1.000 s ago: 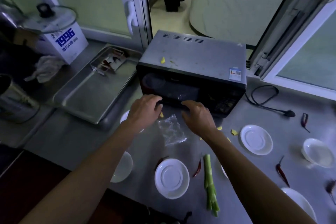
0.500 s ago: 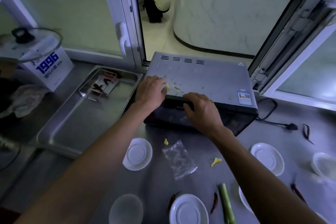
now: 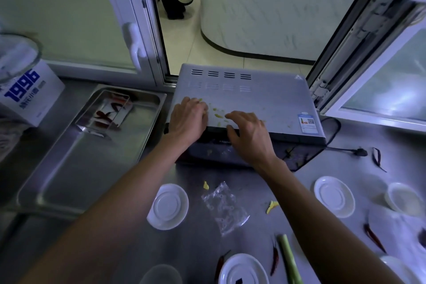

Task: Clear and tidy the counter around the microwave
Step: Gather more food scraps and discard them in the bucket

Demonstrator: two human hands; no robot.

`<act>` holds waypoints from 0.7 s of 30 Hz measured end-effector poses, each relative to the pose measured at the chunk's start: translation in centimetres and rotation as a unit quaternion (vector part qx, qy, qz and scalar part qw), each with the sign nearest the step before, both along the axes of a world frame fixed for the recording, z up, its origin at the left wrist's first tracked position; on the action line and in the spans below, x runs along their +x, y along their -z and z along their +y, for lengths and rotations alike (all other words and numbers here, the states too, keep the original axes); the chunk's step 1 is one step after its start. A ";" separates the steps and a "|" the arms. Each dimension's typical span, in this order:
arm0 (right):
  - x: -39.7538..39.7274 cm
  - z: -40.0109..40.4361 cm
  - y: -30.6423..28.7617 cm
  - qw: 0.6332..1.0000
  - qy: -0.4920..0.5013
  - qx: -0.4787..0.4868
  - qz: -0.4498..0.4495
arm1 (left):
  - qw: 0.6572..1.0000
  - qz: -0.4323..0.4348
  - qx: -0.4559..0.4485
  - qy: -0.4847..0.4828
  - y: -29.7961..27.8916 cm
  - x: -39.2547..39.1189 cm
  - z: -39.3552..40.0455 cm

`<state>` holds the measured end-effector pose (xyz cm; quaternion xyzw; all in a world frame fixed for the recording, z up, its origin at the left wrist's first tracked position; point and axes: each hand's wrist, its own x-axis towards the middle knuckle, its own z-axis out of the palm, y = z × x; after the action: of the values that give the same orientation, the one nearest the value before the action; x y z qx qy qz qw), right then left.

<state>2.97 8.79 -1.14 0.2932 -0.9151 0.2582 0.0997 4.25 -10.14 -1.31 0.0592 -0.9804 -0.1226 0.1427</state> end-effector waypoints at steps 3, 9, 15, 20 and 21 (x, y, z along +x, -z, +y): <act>0.4 0.1 0.2 1.000 -0.004 -0.017 0.007 | 1.000 0.008 0.009 -0.001 -0.1 0.4 -0.1; 2.0 0.5 0.4 0.998 -0.018 -0.051 0.029 | 0.998 0.044 0.040 0.007 -0.7 2.6 0.2; 4.6 1.1 2.6 0.998 -0.031 -0.056 0.016 | 0.993 0.102 0.042 0.037 0.9 7.4 0.7; 6.5 0.6 5.9 0.998 -0.045 -0.048 -0.025 | 0.992 0.090 0.070 0.056 4.0 11.0 1.5; 6.9 0.4 6.5 0.997 -0.046 -0.040 -0.038 | 0.991 0.087 0.081 0.059 4.8 11.7 1.7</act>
<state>9.83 9.19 -7.60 0.3208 -0.8928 0.3096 0.0643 15.96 -8.45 -6.10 0.0022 -0.9529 -0.2145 0.2144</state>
